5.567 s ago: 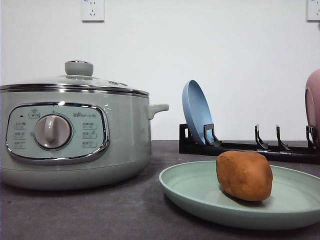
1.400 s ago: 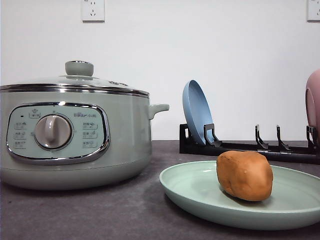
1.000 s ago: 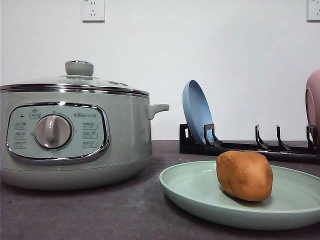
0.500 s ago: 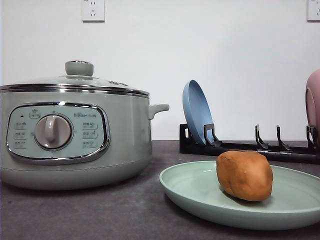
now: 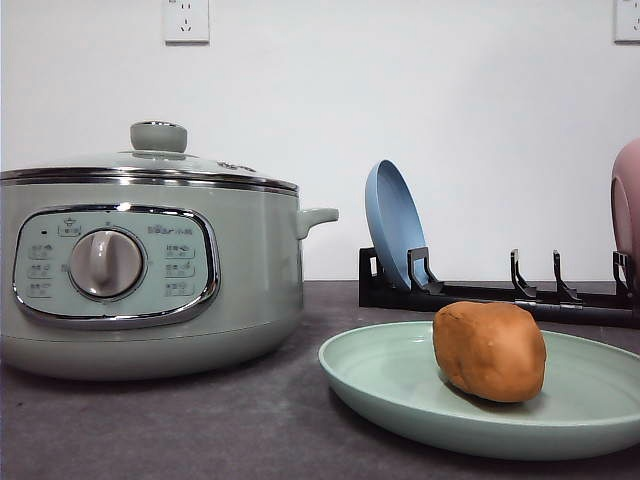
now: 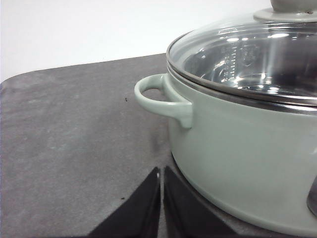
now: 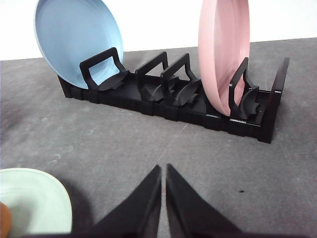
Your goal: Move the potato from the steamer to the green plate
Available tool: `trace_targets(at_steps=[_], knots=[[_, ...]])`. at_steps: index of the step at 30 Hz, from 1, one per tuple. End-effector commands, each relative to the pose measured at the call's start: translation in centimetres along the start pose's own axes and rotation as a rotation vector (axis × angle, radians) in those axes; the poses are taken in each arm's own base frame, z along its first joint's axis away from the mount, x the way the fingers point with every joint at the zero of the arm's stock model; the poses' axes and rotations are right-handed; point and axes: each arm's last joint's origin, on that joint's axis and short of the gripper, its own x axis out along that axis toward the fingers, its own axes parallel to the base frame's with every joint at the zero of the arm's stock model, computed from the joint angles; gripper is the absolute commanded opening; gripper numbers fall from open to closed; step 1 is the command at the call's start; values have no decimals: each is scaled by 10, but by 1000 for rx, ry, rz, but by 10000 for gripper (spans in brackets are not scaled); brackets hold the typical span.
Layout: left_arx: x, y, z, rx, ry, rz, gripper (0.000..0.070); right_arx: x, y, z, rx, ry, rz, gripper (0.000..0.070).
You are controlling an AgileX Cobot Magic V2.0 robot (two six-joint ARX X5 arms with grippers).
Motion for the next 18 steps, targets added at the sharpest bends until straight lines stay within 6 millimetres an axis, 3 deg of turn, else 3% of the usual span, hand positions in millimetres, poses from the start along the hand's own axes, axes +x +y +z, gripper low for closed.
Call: trace_targets(at_steps=[1, 18], knots=[[2, -1, -7, -10, 24, 0, 3, 0, 0, -1, -7, -4, -1, 3], [2, -1, -7, -10, 24, 0, 3, 0, 0, -1, -7, -4, -1, 3]])
